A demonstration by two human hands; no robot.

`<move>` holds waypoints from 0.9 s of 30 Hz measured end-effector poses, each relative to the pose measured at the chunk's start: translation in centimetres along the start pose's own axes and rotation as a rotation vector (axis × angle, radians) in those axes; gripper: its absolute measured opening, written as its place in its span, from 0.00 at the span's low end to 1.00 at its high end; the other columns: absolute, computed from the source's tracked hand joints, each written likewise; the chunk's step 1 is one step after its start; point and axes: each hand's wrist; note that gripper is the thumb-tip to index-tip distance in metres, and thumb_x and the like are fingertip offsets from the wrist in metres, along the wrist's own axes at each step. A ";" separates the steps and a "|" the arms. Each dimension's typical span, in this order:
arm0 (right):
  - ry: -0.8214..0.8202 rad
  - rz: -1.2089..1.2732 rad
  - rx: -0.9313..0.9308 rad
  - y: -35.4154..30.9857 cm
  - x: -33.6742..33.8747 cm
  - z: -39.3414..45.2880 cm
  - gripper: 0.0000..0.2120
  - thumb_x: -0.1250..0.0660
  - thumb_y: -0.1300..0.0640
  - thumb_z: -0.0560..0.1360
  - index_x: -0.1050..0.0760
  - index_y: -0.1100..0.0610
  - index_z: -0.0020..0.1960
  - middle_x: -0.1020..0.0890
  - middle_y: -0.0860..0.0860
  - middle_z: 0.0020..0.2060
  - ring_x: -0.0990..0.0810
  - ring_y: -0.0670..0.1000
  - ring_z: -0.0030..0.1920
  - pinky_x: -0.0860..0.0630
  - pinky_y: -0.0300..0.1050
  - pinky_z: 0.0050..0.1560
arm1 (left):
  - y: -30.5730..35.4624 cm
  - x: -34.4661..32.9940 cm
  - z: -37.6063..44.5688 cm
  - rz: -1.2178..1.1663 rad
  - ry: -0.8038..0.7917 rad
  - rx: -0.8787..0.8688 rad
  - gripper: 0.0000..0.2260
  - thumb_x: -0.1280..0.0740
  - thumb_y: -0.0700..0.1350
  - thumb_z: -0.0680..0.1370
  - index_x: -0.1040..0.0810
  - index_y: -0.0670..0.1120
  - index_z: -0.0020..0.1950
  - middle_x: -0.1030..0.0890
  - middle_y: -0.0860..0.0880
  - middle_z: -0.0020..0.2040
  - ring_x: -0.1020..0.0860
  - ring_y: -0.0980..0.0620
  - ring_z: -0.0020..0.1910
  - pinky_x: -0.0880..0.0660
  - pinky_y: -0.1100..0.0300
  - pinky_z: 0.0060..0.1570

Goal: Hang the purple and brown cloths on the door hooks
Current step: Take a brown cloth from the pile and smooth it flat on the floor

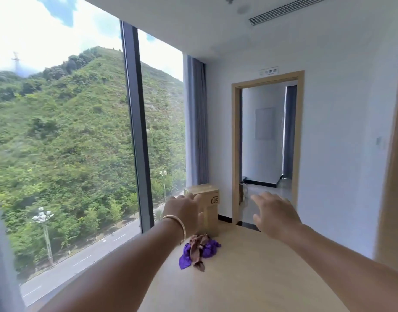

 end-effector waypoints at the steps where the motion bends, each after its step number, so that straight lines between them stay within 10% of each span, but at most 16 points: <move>1: -0.005 -0.013 -0.026 1.7 -0.1 -0.1 0.25 0.39 0.49 0.76 0.36 0.51 0.72 0.28 0.49 0.65 0.30 0.53 0.65 0.37 0.47 0.65 | 1.5 -0.3 1.3 -0.013 0.008 -0.019 0.23 0.44 0.59 0.80 0.35 0.49 0.71 0.24 0.47 0.62 0.23 0.47 0.57 0.28 0.53 0.52; 27: -0.076 -0.217 -0.473 26.7 -4.4 7.9 0.24 0.44 0.47 0.79 0.37 0.52 0.73 0.30 0.51 0.68 0.31 0.54 0.66 0.35 0.49 0.66 | 24.4 -10.6 30.6 -0.238 0.116 -0.459 0.22 0.47 0.60 0.81 0.36 0.50 0.71 0.25 0.49 0.63 0.22 0.47 0.56 0.27 0.53 0.50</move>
Point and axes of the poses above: each hand's wrist, its own z-axis towards the middle knuckle, its own x-axis out of the back of the hand, y = z × x
